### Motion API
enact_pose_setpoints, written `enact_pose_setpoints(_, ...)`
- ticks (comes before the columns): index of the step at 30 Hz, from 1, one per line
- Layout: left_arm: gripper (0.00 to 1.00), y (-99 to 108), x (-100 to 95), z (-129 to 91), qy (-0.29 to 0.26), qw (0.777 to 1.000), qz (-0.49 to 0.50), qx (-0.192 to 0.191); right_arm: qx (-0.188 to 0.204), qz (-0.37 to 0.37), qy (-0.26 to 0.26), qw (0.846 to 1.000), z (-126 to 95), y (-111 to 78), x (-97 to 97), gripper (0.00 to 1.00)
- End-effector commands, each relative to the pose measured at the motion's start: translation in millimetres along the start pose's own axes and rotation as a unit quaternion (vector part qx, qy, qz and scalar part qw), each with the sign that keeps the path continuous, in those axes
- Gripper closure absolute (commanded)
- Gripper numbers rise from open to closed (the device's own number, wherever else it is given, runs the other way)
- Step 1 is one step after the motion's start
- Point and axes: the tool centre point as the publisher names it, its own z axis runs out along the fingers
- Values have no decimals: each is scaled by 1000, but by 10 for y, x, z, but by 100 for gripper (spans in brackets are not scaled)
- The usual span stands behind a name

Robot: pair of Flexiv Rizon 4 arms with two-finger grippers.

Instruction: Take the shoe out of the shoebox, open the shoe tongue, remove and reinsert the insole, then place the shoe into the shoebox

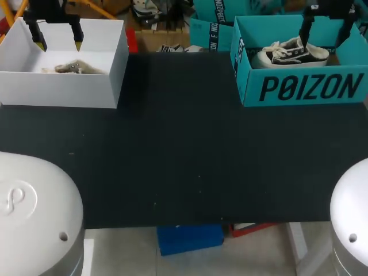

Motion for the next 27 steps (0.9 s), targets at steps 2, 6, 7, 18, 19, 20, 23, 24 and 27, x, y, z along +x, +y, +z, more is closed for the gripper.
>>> enact_pose_setpoints(2,0,0,0,0,0,1000,0,0,0,0,0,1000,0,0,0,0)
enact_pose_setpoints(6,0,0,0,0,0,1000,0,0,-3,-9,-3,1000,1,11,3,0)
enact_pose_setpoints(7,0,0,0,0,0,1000,0,0,-6,-22,-8,1000,0,27,4,0)
enact_pose_setpoints(18,0,0,0,0,0,1000,0,0,-27,-156,-12,987,-54,207,-20,0)
enact_pose_setpoints(19,0,0,0,0,0,1000,0,0,-30,-183,-10,983,-66,230,-17,0)
enact_pose_setpoints(20,0,0,0,0,0,1000,0,0,-34,-208,-8,978,-77,246,-13,0)
enact_pose_setpoints(23,0,0,0,0,0,1000,0,0,-41,-287,-6,957,-114,298,-11,0)
enact_pose_setpoints(24,0,0,0,0,0,1000,0,0,-44,-302,-4,952,-128,309,-11,0)
enact_pose_setpoints(27,0,0,0,0,0,1000,0,0,-61,-387,0,920,-171,366,-33,0)
